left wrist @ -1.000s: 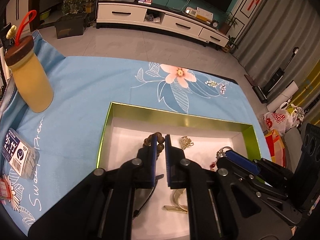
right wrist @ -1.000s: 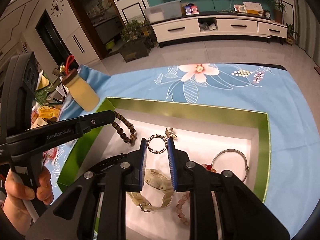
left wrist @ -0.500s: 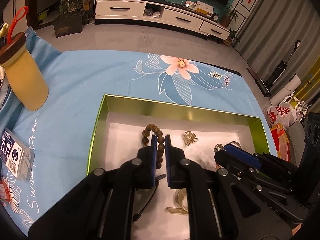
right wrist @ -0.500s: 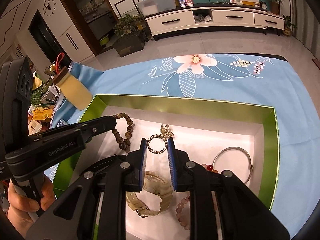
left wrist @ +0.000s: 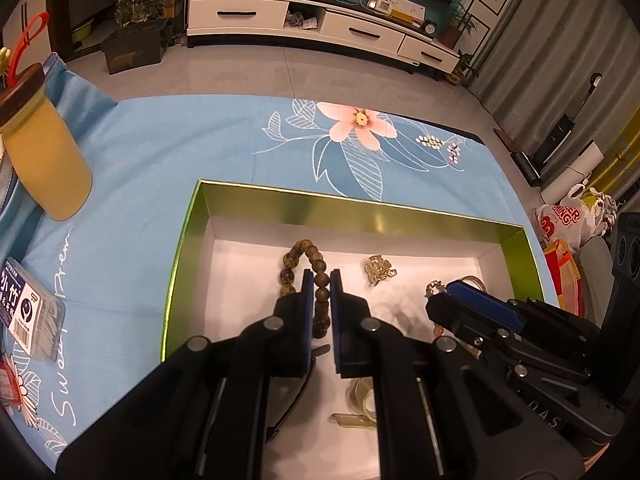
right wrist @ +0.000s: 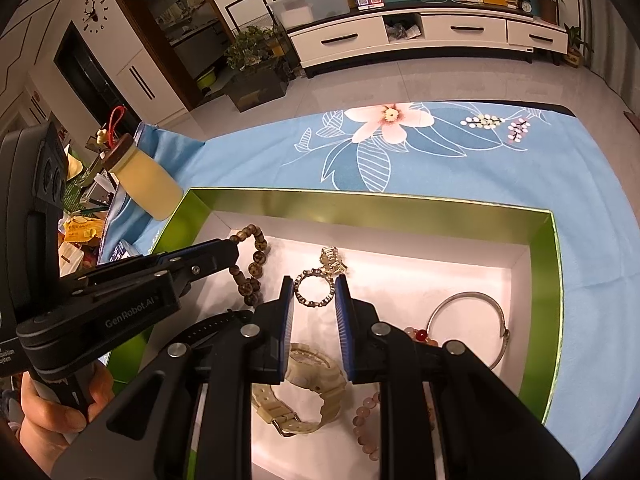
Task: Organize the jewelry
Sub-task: 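Lower the brown bracelet and the ring into the green box with both tools, then open both tools in the box and withdraw them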
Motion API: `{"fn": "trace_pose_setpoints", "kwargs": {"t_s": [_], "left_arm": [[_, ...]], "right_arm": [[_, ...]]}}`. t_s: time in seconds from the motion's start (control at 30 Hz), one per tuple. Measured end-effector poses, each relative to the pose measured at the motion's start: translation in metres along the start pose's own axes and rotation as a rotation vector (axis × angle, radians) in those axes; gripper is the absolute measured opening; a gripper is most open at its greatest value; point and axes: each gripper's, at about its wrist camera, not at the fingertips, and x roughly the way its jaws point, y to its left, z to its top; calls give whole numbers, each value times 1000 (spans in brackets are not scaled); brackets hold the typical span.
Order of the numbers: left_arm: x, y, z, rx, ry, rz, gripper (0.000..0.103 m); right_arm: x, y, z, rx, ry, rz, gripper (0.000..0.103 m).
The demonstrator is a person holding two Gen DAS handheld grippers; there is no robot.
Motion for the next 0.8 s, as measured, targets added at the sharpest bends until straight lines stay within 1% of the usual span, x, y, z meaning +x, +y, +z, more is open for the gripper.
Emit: {"fn": "trace_pose_setpoints", "kwargs": {"t_s": [0.53, 0.8], "left_arm": [[3, -1, -2, 14, 8, 15, 8], [5, 1, -3, 1, 15, 22, 8]], "right_arm": [[2, 0, 1, -2, 6, -7, 21], [5, -1, 1, 11, 15, -9, 21]]}}
